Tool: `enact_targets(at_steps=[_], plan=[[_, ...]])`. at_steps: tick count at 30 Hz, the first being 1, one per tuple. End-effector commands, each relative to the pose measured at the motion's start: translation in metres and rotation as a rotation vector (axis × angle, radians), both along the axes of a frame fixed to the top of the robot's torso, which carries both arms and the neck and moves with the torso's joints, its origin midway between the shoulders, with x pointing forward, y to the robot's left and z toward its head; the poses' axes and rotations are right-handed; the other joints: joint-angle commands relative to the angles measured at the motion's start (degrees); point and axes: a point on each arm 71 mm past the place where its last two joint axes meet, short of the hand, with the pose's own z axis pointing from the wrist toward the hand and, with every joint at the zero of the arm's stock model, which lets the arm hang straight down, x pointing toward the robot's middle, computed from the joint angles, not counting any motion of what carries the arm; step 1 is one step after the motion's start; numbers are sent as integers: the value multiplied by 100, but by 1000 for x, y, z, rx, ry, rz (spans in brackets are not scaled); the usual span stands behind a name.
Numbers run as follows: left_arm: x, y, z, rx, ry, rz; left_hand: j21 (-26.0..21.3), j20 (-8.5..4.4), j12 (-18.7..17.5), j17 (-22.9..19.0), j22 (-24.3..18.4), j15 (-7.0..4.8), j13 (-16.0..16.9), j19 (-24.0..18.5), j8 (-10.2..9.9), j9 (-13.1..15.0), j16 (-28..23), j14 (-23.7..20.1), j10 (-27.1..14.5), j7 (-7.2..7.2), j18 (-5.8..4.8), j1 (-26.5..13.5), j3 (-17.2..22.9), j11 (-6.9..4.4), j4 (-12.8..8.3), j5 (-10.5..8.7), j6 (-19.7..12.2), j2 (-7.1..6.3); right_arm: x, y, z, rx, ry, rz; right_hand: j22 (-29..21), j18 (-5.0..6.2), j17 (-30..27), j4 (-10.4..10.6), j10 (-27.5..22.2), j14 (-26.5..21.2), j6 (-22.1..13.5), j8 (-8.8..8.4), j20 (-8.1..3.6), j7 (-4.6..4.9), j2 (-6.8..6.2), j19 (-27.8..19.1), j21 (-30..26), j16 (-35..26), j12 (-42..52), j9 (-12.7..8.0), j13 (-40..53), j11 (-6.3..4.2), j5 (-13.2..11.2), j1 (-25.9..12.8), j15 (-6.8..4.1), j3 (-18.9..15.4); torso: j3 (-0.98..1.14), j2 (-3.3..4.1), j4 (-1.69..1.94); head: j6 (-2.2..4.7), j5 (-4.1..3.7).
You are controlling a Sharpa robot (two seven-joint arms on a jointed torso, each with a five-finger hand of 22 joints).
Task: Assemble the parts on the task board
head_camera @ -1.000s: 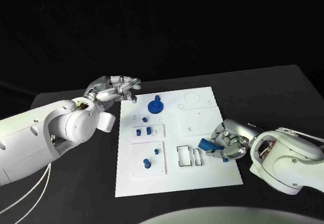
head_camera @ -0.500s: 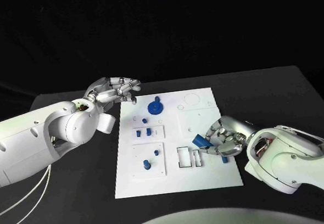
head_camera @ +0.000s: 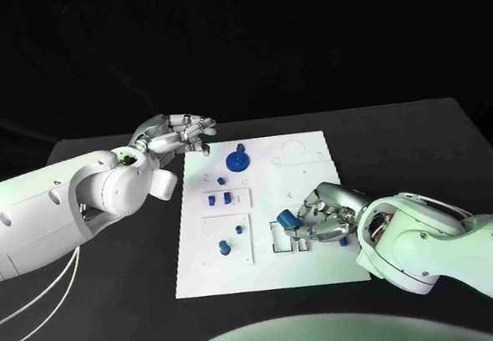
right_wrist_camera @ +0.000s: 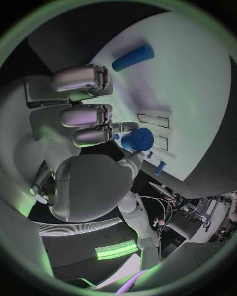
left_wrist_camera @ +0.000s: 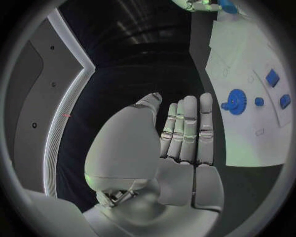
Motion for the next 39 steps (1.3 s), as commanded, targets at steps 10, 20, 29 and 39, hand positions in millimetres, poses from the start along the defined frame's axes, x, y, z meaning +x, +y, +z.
enact_targets(at_steps=[10, 20, 29, 39], plan=[[-1, -2, 1, -10, -3, -15, -18, 12, 22, -7, -8, -11, -8, -17, 29, -5, 30, -44, -46, 2, 62, -27, 24, -12, -4, 17, -33, -9, -2, 5, -10, -28, 55, 31, 1509, -38, 1509, 2, 350, 597, 376, 48, -34, -306, 15, 609, 31, 23, 54, 133, 1142, -43, -26, -123, -38, -37, 0, -2, -4, -47, 36], [-1, -1, 1, -9, -3, -14, -18, 12, 25, -8, -9, -11, -9, -18, 31, -6, 33, -45, -49, 3, 63, -27, 29, -12, -5, 18, -38, -13, -2, 9, -13, -37, 74, 45, 1509, -38, 1509, 7, 365, 597, 418, 60, -54, -323, -5, 609, 31, 23, 69, 183, 1163, -60, -58, -385, -56, -170, 1, 1, -5, -60, 51], [-1, -1, 1, -8, -2, -12, -18, 12, 25, -8, -9, -11, -9, -18, 31, -6, 33, -45, -49, 3, 63, -27, 29, -12, -5, 18, -38, -13, -1, 11, -15, -39, 77, 44, 1509, -38, 1509, 21, 359, 597, 428, 54, -64, -332, -27, 609, 31, 23, 40, 275, 1159, -66, -369, -788, -64, -628, 2, 0, -5, -60, 60], [-1, 0, 1, -8, -1, -12, -19, 12, 28, -9, -9, -11, -12, -18, 35, -7, 36, -46, -51, 4, 63, -30, 35, -11, -5, 19, -40, -16, 0, 12, -15, -38, 70, 40, 1509, -38, 1509, 37, 316, 597, 367, 40, -46, -307, 307, 609, 31, 23, -72, 467, 1113, -44, -369, -1221, -44, -2531, 2, -1, -10, -60, 63]])
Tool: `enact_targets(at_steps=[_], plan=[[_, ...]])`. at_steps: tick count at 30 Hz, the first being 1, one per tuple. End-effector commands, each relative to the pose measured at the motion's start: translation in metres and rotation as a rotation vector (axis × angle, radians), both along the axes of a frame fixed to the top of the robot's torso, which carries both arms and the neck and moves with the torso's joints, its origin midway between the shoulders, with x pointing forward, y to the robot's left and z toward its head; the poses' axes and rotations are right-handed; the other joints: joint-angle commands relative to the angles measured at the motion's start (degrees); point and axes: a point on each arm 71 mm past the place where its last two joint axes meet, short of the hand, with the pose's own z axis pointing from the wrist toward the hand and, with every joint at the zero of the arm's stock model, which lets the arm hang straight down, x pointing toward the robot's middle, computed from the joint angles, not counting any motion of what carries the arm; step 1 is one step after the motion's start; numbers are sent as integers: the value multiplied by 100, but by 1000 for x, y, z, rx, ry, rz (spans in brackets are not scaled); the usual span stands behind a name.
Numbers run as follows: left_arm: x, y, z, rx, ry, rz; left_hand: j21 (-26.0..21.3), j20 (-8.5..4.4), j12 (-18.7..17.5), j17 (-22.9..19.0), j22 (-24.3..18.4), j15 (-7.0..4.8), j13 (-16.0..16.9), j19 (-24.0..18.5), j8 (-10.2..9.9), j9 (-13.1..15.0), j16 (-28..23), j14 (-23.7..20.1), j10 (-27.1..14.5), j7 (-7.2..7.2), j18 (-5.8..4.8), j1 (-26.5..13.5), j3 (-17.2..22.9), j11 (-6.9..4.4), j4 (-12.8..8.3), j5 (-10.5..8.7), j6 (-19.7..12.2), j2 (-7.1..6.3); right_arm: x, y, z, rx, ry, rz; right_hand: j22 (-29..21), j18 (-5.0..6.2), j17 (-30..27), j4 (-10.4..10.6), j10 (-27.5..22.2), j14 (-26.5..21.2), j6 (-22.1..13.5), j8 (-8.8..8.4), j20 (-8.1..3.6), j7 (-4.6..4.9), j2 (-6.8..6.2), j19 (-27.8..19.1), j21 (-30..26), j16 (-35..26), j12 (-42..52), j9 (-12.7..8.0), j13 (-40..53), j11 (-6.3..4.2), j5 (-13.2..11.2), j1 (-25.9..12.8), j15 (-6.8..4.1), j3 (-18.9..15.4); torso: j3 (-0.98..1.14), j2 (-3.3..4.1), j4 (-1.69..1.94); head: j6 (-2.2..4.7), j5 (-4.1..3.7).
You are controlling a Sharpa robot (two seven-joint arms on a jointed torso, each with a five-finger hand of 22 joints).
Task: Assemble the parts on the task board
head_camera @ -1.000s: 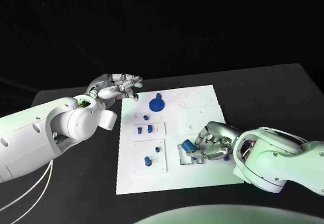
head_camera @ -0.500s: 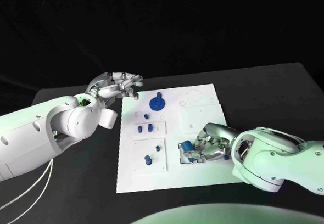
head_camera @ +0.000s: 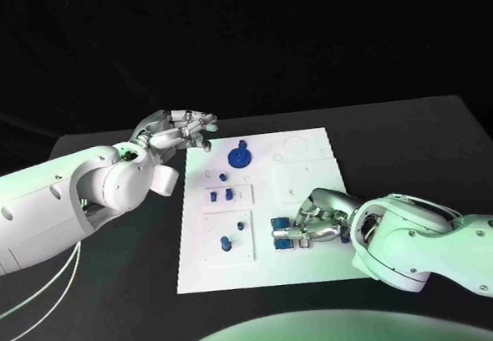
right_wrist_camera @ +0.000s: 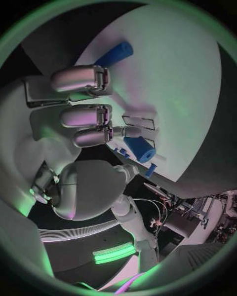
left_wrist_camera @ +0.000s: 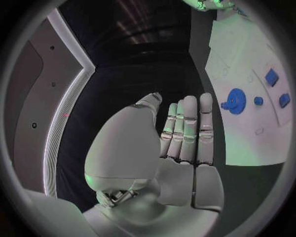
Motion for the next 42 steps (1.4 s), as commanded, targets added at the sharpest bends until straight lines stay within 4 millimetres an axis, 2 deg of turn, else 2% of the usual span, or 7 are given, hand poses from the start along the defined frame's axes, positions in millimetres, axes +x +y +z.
enact_targets(at_steps=[1, 6, 11, 13, 19, 22, 42], plan=[[-1, -2, 1, -9, -3, -14, -19, 12, 28, -5, -5, -11, -7, -18, 35, -8, 36, -46, -31, 4, 63, -30, 36, 9, -5, 19, -40, -16, -1, 1, -1, -8, 3, 9, 1506, -37, 1509, 0, 311, 597, -49, -34, -25, 14, 98, 589, 31, 23, -38, 25, 1113, 14, 119, 2, -3, -269, 2, -2, -6, 2, 4], [0, -2, 1, -9, -3, -13, -19, 12, 28, -5, -5, -11, -7, -18, 35, -8, 36, -46, -31, 4, 63, -30, 36, 9, -5, 19, -40, -16, -1, 2, 0, -1, -3, 16, 1506, -37, 1509, -2, 303, 597, -57, -39, -24, 17, 129, 589, 31, 23, -55, 36, 1104, 17, 155, 18, -1, -335, 2, -2, -3, 1, -2], [0, -1, 1, -8, -2, -12, -19, 12, 28, -5, -5, -11, -7, -18, 35, -8, 36, -46, -31, 4, 63, -30, 36, 9, -5, 19, -40, -16, -5, 2, 3, 27, -1, 41, 1506, -37, 1509, -24, 323, 597, -49, -43, -24, 10, 465, 589, 31, 23, -25, 79, 1132, 11, 350, 366, -4, -243, 5, -2, -5, 0, 1], [0, -1, 1, -8, -2, -12, -19, 12, 28, -5, -5, -11, -7, -18, 35, -8, 36, -46, -31, 4, 63, -30, 36, 9, -5, 19, -40, -16, -6, 1, 3, 32, 1, 50, 1506, -37, 1509, -30, 335, 597, -43, -44, -26, 6, 496, 589, 31, 23, -2, 90, 1149, 8, 425, 452, -6, -245, 4, -3, -10, 1, 2], [0, 0, 1, -7, -2, -11, -19, 12, 28, -5, -5, -11, -7, -18, 35, -8, 36, -46, -31, 4, 63, -30, 36, 9, -5, 19, -40, -16, -8, -4, 4, 34, 7, 76, 1506, -37, 1509, -53, 369, 597, 13, -44, -51, -36, 416, 589, 31, 23, 56, 154, 1196, -28, 727, 1283, -36, -231, 5, -4, -12, 4, 10], [0, 0, 1, -7, -2, -11, -19, 12, 28, -5, -5, -11, -7, -18, 35, -8, 36, -46, -31, 4, 63, -30, 36, 9, -5, 19, -40, -16, -9, -5, 4, 32, 8, 84, 1506, -37, 1509, -55, 375, 597, 35, -41, -58, -48, 408, 589, 31, 23, 65, 170, 1204, -39, 765, 1424, -44, -233, 8, -3, -10, 3, 11], [0, -1, 0, -6, 1, -12, -20, 13, 36, -8, -7, -10, -11, -19, 43, -10, 40, -50, -34, 4, 63, -34, 52, 10, -3, 21, -44, -15, -2, -11, -1, -16, -3, 63, 1506, -37, 1509, -52, 391, 597, 84, -27, -76, -76, 569, 589, 31, 23, 90, 216, 1223, -63, 866, 1553, -64, -200, -2, -3, 4, -15, 1]])
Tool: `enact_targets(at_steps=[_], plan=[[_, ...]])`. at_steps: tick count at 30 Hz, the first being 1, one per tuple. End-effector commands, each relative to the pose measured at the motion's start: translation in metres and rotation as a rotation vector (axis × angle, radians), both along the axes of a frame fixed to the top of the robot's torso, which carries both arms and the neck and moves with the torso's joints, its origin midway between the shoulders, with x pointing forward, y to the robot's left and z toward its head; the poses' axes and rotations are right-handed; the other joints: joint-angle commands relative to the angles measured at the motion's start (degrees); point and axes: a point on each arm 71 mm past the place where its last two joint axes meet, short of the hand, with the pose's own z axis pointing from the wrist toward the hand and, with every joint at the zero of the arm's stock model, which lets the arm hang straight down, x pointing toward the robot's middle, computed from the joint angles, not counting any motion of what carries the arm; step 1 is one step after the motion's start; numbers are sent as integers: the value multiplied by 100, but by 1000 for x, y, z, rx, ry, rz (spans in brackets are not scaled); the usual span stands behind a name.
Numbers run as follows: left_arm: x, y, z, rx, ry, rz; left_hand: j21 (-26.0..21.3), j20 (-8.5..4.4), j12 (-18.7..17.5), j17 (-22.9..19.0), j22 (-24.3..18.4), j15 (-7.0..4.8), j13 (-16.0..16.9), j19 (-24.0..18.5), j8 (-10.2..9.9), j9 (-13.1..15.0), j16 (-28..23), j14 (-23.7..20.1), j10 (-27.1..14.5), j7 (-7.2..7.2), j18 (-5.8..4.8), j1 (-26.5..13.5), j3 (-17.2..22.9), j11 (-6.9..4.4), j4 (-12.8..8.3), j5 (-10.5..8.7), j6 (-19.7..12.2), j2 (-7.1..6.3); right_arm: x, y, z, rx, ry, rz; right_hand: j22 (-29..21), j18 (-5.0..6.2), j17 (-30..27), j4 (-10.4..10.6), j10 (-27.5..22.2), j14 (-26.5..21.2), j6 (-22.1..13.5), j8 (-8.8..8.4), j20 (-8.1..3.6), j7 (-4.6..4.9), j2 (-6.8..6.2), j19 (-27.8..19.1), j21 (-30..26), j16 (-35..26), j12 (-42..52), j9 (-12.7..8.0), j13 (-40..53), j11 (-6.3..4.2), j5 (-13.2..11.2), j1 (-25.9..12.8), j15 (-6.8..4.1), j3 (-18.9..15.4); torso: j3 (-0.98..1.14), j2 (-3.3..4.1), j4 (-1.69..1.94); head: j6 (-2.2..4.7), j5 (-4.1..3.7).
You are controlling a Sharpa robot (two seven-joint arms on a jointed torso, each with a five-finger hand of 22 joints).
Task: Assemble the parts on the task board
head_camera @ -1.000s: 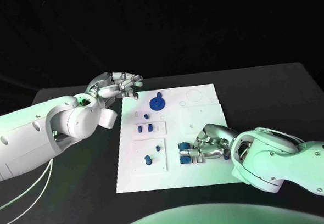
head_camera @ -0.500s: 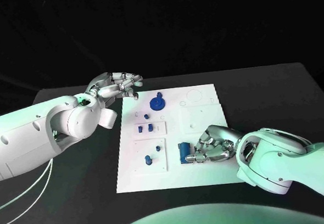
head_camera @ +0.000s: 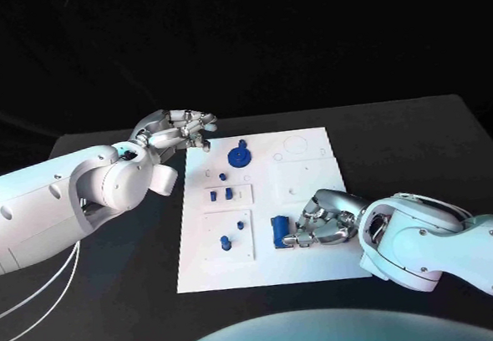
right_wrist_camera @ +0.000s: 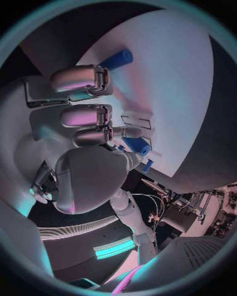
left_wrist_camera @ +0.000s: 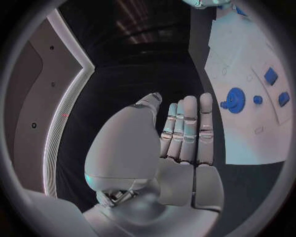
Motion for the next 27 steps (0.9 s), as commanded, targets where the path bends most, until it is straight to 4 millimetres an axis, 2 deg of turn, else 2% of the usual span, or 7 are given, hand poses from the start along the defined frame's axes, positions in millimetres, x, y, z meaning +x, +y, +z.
enact_targets(at_steps=[1, 9, 19, 27], plan=[[0, -2, 1, -9, -2, -16, -20, 13, 38, -10, -8, -10, -6, -20, 22, -5, 19, -50, -34, 5, 63, -37, 38, 10, 15, 22, -44, -13, 2, -2, -2, -34, -11, 15, 1508, -38, 1510, -11, 403, 617, 21, -12, -47, -23, 68, 596, 31, 23, 20, 18, 1220, -54, 69, 133, -49, 66, -4, -4, 3, -7, 0], [0, -1, 1, -8, -2, -13, -21, 14, 43, -12, -9, -9, -8, -20, 27, -6, 21, -52, -35, 5, 62, -49, 56, 10, 23, 29, -45, 10, 4, -5, -4, -46, -19, 46, 1508, -38, 1510, -13, 409, 617, 17, -20, -53, -27, 53, 596, 31, 23, 31, 30, 1228, -59, 62, 235, -55, 69, -5, -5, -13, 0, 14], [0, 1, 1, -6, -1, -10, -21, 14, 46, -13, -9, -10, -11, -20, 31, -7, 23, -54, -37, 1, 63, -38, 71, 9, 15, 36, -47, 16, 2, -5, -5, -43, -4, 77, 1508, -38, 1510, 6, 383, 617, 8, -38, -52, -9, -72, 596, 31, 23, -27, 51, 1196, -45, -73, 264, -48, -35, 0, 2, -3, 0, 12], [-1, 1, 1, -5, -1, -9, -21, 14, 46, -13, -9, -10, -11, -20, 31, -7, 23, -54, -37, 1, 63, -38, 71, 9, 15, 36, -47, 16, 3, -5, -3, -40, -22, 53, 1508, -38, 1510, 17, 376, 617, 6, -46, -47, 0, -61, 596, 31, 23, -42, 56, 1188, -37, -129, 243, -41, -62, 2, 3, 3, -7, 7]])
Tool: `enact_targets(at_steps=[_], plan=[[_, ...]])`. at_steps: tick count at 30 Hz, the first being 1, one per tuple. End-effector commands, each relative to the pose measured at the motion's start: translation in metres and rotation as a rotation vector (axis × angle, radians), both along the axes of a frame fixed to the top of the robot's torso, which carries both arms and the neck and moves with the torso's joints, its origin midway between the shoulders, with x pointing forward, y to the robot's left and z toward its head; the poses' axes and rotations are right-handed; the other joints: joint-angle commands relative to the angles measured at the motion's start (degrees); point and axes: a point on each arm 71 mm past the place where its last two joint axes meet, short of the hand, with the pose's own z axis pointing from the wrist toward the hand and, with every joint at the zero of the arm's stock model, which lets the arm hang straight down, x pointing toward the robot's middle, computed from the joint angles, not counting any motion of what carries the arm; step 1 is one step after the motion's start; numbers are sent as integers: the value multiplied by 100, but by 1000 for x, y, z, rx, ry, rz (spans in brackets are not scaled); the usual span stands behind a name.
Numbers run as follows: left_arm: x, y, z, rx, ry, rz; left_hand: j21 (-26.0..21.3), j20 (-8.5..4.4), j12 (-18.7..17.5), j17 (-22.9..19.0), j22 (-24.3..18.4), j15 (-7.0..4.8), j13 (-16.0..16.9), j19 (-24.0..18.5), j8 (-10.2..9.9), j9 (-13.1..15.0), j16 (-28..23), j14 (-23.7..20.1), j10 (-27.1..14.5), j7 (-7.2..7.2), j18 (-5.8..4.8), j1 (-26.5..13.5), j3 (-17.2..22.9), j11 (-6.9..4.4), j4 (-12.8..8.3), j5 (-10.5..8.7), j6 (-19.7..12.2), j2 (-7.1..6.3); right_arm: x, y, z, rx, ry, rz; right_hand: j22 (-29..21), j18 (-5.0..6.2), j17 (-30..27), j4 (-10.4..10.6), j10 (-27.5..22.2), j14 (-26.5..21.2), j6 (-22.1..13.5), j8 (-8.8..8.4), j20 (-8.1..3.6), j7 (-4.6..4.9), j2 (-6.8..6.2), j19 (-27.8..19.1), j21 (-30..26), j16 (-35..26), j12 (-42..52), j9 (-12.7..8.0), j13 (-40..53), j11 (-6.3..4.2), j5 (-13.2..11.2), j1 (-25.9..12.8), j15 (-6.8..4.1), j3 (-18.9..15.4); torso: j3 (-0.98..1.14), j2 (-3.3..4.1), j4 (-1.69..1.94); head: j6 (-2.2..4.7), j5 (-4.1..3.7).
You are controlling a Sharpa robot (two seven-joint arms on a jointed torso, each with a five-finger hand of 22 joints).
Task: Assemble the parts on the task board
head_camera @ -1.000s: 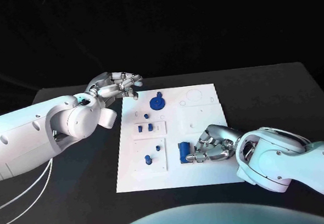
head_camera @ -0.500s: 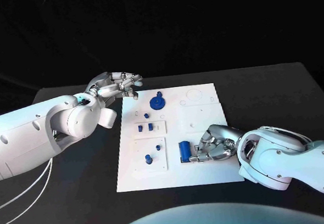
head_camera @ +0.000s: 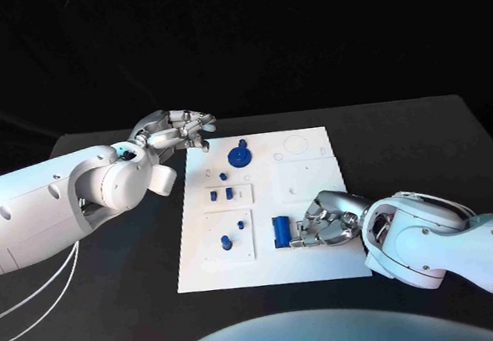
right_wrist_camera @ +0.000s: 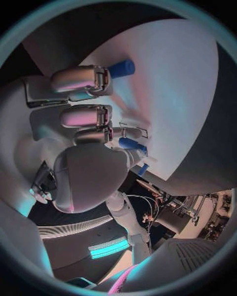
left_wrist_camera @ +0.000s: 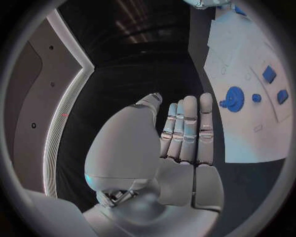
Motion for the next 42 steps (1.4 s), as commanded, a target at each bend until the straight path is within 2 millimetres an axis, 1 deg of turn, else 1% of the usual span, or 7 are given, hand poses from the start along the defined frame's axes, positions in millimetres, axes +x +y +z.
enact_targets(at_steps=[1, 8, 13, 16, 23, 32, 42], plan=[[0, -2, 1, -8, -3, -14, -21, 14, 25, -8, -9, 11, -6, -20, 33, -8, 23, -34, -37, 1, 63, -38, 23, 9, -2, 36, -48, 16, 0, 0, 1, -1, -22, 2, 1510, -38, 1510, 11, 368, 596, 6, -17, -40, 9, -11, 589, 31, 23, 15, 13, 1197, -11, -33, -35, -18, -44, 2, -1, 2, -8, -4], [0, -2, 1, -8, -4, -14, -21, 14, 25, -8, -9, 11, -6, -20, 33, -8, 23, -34, -37, 1, 63, -38, 23, 9, -2, 36, -48, 16, -1, -12, 9, 37, -72, -61, 1510, -38, 1510, -8, 354, 596, -91, -72, -31, 32, -5, 589, 31, 23, -14, 23, 1181, 6, 35, -14, -8, -85, 6, -10, -9, 18, -12], [0, -2, 1, -7, -4, -12, -21, 14, 25, -8, -9, 11, -6, -20, 33, -8, 23, -34, -37, 1, 63, -38, 23, 9, -2, 36, -48, 16, 4, -37, 22, 19, -132, -119, 1510, -38, 1510, -20, 257, 596, -249, -150, 3, 89, -54, 589, 31, 23, -213, 51, 1068, 55, 117, 212, 34, -109, -1, -14, -22, 33, -58], [-1, -2, 1, -8, -5, -11, -21, 13, 29, -10, -10, 10, -10, -21, 39, -9, 25, -36, -40, 0, 64, -30, 40, 8, -7, 40, -49, 17, 8, -55, 29, -16, -169, -147, 1510, -38, 1510, -18, 225, 596, -268, -169, 13, 99, -87, 589, 31, 23, -280, 50, 1030, 65, 108, 281, 44, -123, -18, -11, -43, 46, -113], [-1, -5, 1, -10, -6, -16, -21, 13, 30, -11, -10, 10, -10, -21, 40, -9, 25, -37, -40, 0, 64, -31, 39, 8, -7, 39, -50, 11, 6, -84, 30, -67, -199, -199, 1409, 36, 1424, 0, 72, 574, -367, -282, 48, 153, -103, 435, -291, -16, -603, -13, 842, 110, 163, 382, 80, -165, -4, -13, -50, 60, -176], [-1, -7, 1, -12, -6, -22, -21, 14, 32, -12, -10, 10, -11, -23, 42, -9, 25, -40, -39, 1, 63, -33, 41, 9, -7, 38, -50, 6, -6, -87, 11, -97, -164, -212, 1407, 37, 1413, -1, 55, 571, -319, -280, 57, 146, -88, 432, -297, -21, -647, -27, 815, 110, 190, 413, 85, -170, 2, -11, -39, 49, -181], [-1, -5, 0, -11, -5, -20, -21, 14, 32, -12, -10, 10, -11, -23, 42, -9, 25, -40, -39, 1, 63, -33, 41, 9, -7, 38, -50, 6, -9, -79, 2, -106, -148, -199, 1413, 33, 1435, 3, 65, 577, -298, -276, 58, 144, -86, 441, -280, -11, -630, -29, 824, 108, 191, 409, 84, -177, -18, -5, -31, 39, -188]])
